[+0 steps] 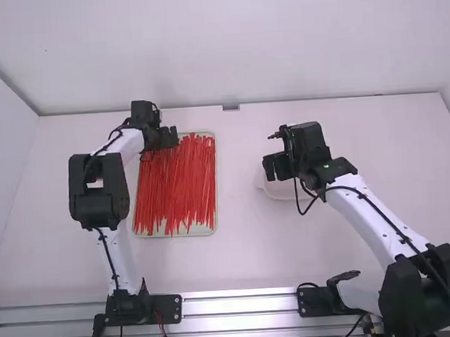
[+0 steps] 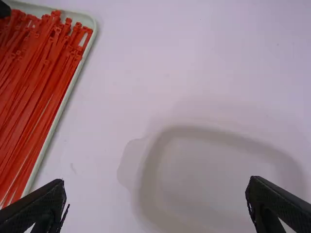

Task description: Fasten the cable tie

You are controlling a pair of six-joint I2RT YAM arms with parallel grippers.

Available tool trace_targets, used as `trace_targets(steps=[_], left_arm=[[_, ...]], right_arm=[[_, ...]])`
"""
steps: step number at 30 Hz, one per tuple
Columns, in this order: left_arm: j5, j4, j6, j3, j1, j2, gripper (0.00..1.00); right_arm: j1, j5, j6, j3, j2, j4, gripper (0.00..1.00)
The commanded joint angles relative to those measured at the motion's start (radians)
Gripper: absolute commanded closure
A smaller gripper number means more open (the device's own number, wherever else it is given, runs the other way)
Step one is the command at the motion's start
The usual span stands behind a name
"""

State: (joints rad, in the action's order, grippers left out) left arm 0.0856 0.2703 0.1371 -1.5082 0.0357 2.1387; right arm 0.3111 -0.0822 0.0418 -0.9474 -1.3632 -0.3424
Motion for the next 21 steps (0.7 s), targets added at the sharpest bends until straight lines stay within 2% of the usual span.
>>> trace_targets(steps=[1,5,9,16,21], left_arm=[[0.011,-0.004,0.008,-0.019,0.004,0.014,0.11],[0.006,-0.014,0.024,-0.019,0.004,0.014,0.29],[0.007,-0.017,0.032,-0.019,0.003,0.014,0.4],[0.0,-0.019,0.032,-0.015,0.004,0.016,0.46],[0.001,-0.053,0.037,0.01,0.003,0.016,0.47]], right_arm=[[-0.005,0.005,-0.004,-0.035,-0.002,-0.002,0.02],[-0.006,0.005,-0.005,-0.035,-0.002,-0.002,0.01],[-0.006,0.005,-0.005,-0.035,-0.002,-0.003,0.02],[-0.006,0.005,-0.006,-0.035,-0.002,-0.011,0.02],[-0.005,0.005,-0.016,-0.035,-0.002,-0.014,0.02]])
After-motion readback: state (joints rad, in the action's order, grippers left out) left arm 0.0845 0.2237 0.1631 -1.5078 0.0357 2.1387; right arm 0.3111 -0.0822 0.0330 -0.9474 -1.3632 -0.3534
